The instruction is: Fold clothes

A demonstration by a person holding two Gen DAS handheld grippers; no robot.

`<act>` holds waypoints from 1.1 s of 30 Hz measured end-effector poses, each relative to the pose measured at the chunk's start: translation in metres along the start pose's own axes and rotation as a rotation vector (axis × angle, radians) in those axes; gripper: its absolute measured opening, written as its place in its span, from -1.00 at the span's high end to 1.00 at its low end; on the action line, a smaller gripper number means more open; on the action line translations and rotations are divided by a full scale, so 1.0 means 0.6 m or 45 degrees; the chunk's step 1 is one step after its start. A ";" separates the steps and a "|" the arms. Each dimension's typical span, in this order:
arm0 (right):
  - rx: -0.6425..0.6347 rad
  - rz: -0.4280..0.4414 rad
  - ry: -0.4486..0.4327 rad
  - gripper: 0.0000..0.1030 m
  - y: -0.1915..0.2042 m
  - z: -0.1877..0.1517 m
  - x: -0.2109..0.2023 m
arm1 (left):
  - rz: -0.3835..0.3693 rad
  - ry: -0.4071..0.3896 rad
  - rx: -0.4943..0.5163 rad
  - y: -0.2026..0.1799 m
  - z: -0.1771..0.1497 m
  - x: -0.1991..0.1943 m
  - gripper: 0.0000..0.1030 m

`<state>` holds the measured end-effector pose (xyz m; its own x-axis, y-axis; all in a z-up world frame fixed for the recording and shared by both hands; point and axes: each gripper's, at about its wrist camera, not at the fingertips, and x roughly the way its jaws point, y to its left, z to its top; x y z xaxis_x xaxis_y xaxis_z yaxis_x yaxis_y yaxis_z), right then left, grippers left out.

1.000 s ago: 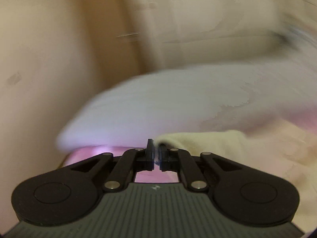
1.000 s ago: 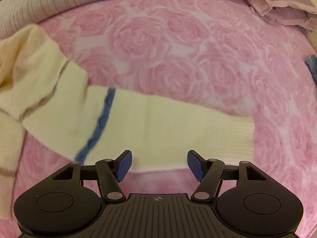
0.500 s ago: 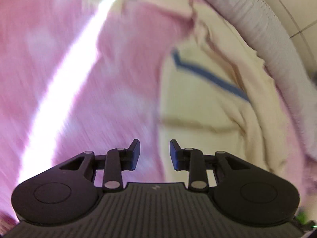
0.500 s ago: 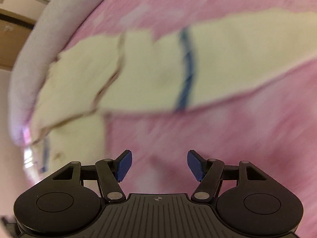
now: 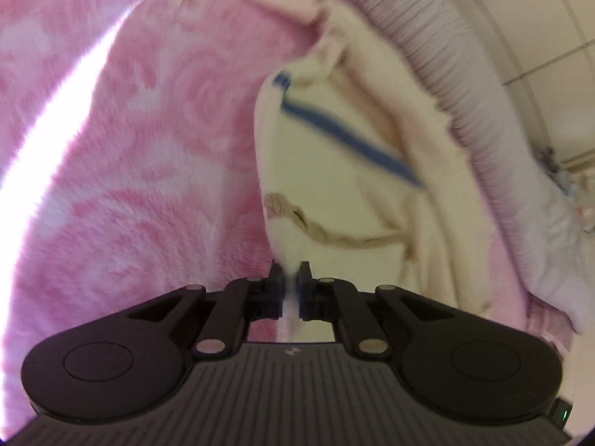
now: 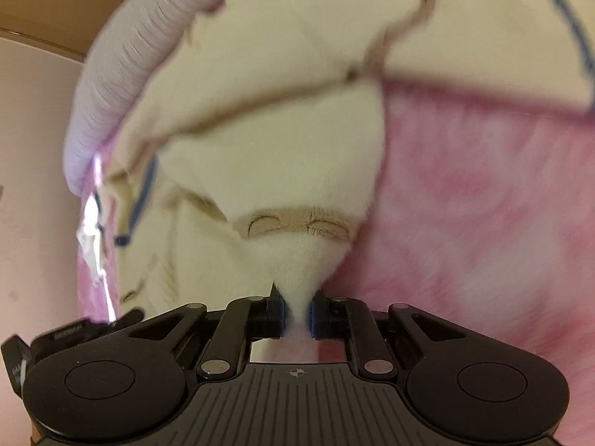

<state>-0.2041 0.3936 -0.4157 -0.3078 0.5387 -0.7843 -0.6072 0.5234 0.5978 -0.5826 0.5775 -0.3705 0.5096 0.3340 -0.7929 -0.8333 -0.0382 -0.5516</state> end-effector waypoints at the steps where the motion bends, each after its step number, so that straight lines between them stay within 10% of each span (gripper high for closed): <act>1: -0.031 -0.016 -0.024 0.80 -0.003 0.007 -0.034 | -0.026 -0.013 0.016 0.000 -0.004 -0.028 0.93; 9: -0.398 -0.143 0.092 0.80 -0.034 -0.033 -0.267 | 0.013 0.113 0.019 0.042 -0.170 -0.209 0.93; 15: -0.314 -0.302 0.362 0.78 -0.148 -0.151 -0.258 | 0.291 0.333 0.031 0.070 -0.382 -0.165 0.91; 18: -0.242 -0.314 0.403 0.57 -0.198 -0.155 -0.263 | 0.382 0.275 0.027 0.051 -0.411 -0.166 0.87; 22: -0.101 -0.340 0.068 -0.35 -0.262 -0.093 -0.338 | 0.468 0.110 0.128 -0.002 -0.400 -0.197 0.80; 31: 0.535 -0.165 -0.507 -0.36 -0.467 0.089 -0.357 | 0.370 -0.078 0.039 -0.086 -0.397 -0.192 0.66; 33: 0.635 -0.213 -0.507 0.01 -0.496 0.113 -0.336 | 0.351 -0.084 -0.001 -0.090 -0.400 -0.185 0.66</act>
<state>0.0884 0.1739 -0.4241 0.1139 0.5767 -0.8090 -0.1814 0.8127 0.5538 -0.5425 0.3165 -0.3146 0.2485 0.3715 -0.8945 -0.9382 -0.1372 -0.3176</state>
